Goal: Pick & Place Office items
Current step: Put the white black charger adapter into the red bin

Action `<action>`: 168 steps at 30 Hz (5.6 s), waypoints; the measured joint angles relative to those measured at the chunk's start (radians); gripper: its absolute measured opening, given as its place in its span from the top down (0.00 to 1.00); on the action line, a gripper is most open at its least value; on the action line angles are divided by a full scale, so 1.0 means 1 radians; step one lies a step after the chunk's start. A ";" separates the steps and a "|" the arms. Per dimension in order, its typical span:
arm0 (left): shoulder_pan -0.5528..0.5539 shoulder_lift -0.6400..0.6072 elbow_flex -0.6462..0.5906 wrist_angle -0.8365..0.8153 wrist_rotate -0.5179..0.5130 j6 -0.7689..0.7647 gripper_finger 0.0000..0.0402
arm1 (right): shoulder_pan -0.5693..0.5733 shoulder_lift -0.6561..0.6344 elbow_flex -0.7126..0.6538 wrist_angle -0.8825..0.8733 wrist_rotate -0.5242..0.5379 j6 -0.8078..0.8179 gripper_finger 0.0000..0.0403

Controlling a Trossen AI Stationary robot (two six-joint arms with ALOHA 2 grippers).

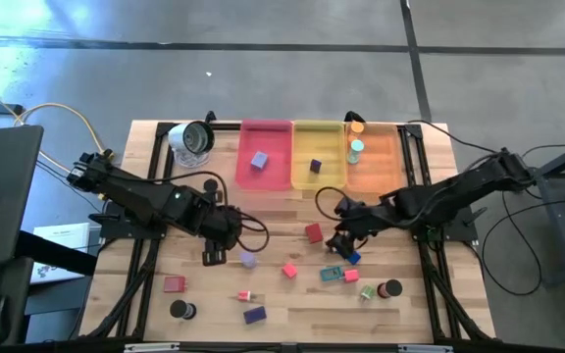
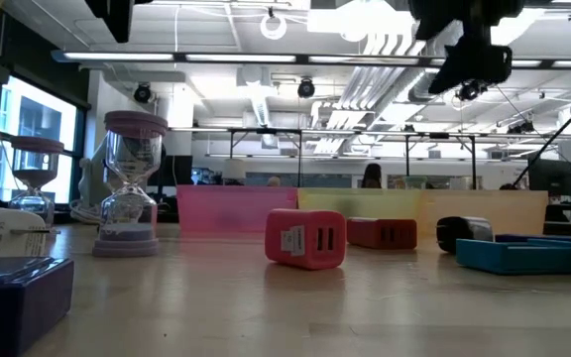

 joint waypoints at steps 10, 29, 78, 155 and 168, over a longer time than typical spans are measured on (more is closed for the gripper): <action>-0.029 0.000 0.000 0.000 -0.038 -0.001 0.47 | -0.001 0.111 0.000 -0.054 -0.103 -0.164 0.27; -0.050 0.001 0.000 0.000 -0.086 -0.027 0.47 | -0.005 0.265 0.000 -0.118 -0.025 -0.682 0.27; -0.050 0.001 0.000 0.052 -0.166 -0.023 0.47 | -0.014 0.439 -0.001 -0.046 -0.083 -0.881 0.63; -0.327 -0.137 0.000 0.536 -0.905 0.413 0.47 | -0.039 0.432 0.806 0.028 0.259 -0.596 0.72; -0.303 -0.128 0.000 0.605 -0.813 0.557 0.36 | -0.081 0.432 0.806 0.027 0.208 -0.623 0.72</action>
